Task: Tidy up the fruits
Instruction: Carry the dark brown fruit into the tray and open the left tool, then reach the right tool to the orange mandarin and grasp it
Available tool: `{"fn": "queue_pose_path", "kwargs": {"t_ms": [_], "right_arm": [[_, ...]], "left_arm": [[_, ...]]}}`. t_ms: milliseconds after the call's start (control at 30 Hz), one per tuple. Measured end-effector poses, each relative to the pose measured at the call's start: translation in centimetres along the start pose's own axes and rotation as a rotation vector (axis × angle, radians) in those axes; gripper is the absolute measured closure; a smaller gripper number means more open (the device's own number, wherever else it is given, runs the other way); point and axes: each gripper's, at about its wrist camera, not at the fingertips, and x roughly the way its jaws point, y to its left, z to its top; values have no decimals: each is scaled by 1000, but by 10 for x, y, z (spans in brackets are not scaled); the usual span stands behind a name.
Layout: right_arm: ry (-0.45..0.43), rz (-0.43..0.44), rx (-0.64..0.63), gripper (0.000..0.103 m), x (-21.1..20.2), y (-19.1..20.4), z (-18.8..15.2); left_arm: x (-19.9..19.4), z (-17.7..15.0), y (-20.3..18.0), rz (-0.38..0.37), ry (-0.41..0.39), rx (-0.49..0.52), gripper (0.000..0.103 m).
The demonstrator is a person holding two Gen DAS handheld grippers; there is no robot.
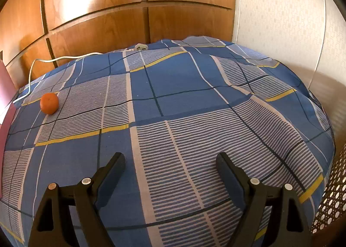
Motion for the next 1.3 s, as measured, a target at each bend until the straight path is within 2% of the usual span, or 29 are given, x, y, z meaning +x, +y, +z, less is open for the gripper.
{"fn": "queue_pose_path", "kwargs": {"t_ms": [133,333,800,1300], "right_arm": [[-3,0,-2,16,0,1,0],[-7,-1,-7,16,-1,1,0],[-8,-13,-18,16,-1,2,0],[2,-22,-20,16,-1,4,0]], "left_arm": [[-7,-7,3,10,-6,7,1],[-12,-22,12,9,18,-14,0],[-11,-49,40,58,63,-90,0],[-10,-54,38,62,80,-88,0]]}}
